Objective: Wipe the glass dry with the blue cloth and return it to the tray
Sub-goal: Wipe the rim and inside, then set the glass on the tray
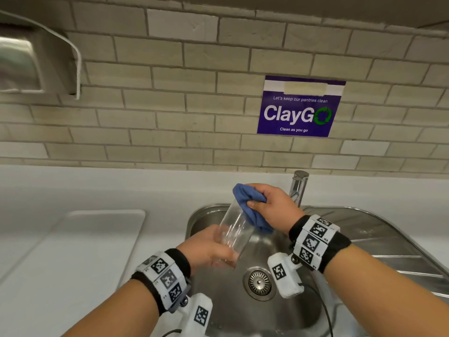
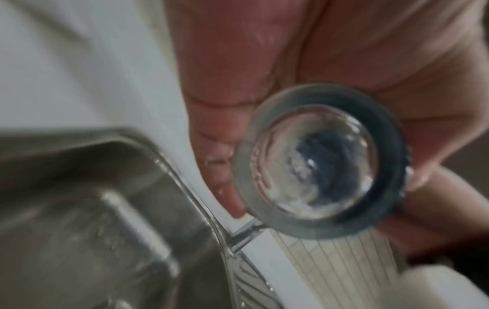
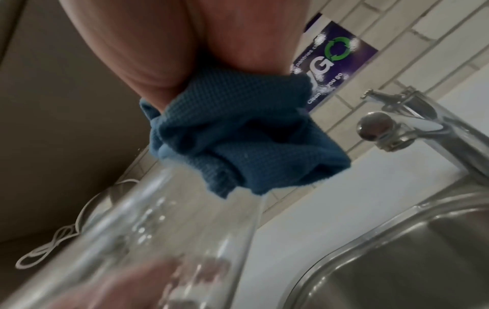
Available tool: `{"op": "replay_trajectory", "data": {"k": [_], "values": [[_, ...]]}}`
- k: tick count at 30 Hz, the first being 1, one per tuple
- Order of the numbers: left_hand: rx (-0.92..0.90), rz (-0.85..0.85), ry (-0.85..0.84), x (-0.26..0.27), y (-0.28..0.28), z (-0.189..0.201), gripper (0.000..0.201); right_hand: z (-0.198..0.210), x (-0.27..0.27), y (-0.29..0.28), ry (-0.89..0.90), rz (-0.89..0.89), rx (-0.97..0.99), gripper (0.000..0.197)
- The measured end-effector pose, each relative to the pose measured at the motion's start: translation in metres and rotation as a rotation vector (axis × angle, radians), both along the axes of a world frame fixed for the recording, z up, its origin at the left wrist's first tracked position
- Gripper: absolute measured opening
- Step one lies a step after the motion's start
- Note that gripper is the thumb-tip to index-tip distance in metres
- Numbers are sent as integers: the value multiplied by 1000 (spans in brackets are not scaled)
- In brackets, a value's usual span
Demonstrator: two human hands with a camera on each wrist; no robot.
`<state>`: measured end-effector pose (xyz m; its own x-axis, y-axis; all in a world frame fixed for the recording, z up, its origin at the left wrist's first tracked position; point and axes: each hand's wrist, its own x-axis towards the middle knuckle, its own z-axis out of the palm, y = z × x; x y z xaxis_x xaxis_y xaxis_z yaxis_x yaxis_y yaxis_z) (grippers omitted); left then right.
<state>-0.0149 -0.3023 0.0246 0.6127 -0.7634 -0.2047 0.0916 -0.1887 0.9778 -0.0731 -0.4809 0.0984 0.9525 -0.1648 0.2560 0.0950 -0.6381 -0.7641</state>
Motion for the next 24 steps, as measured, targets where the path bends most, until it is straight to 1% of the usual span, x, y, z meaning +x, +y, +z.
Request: {"op": "replay_trajectory", "data": {"k": [2, 4, 6, 7, 8, 9, 10, 11, 12, 13, 14, 15, 16, 19, 20, 21, 22, 24], "values": [[122, 73, -221, -5, -7, 0, 74, 4, 1, 6, -7, 19, -5, 18], [175, 156, -369, -9, -11, 0, 81, 7, 1, 13, -21, 76, 60, 18], [184, 201, -431, -9, -13, -1, 77, 8, 2, 17, -41, 83, 84, 18], [170, 208, -416, -8, -13, -1, 74, 6, 4, 16, -71, 48, 50, 20], [121, 211, -339, -7, -13, -2, 72, 2, 7, 13, -112, 5, -22, 24], [40, 212, -215, -6, -13, -2, 71, -3, 8, 11, -131, -16, -119, 32], [-59, 205, -52, -6, -12, -2, 70, -9, 6, 12, -132, 3, -217, 43], [-149, 199, 115, -5, -11, -2, 65, -17, 4, 14, -119, 56, -294, 53], [-226, 192, 247, -5, -9, -3, 57, -26, 0, 18, -109, 130, -347, 61], [-287, 182, 339, -3, -7, -3, 48, -33, -5, 22, -101, 202, -375, 65], [-341, 160, 397, -2, -5, -4, 44, -38, -8, 22, -98, 258, -387, 67], [-377, 145, 432, -1, -3, -5, 46, -39, -9, 19, -94, 286, -392, 68], [-406, 123, 457, -1, -2, -6, 52, -38, -5, 13, -94, 277, -379, 67], [-493, 72, 516, -6, -3, -9, 80, -22, 11, -1, -137, 87, -190, 58], [-523, 63, 525, -7, -4, -9, 85, -18, 12, 1, -159, 47, -133, 56], [-555, 56, 540, -7, -5, -9, 84, -17, 10, 8, -164, 47, -108, 57], [-588, 58, 553, -6, -6, -9, 80, -19, 6, 16, -159, 78, -126, 62], [-647, 85, 573, -2, -3, -8, 72, -31, -5, 30, -167, 219, -205, 72]]}}
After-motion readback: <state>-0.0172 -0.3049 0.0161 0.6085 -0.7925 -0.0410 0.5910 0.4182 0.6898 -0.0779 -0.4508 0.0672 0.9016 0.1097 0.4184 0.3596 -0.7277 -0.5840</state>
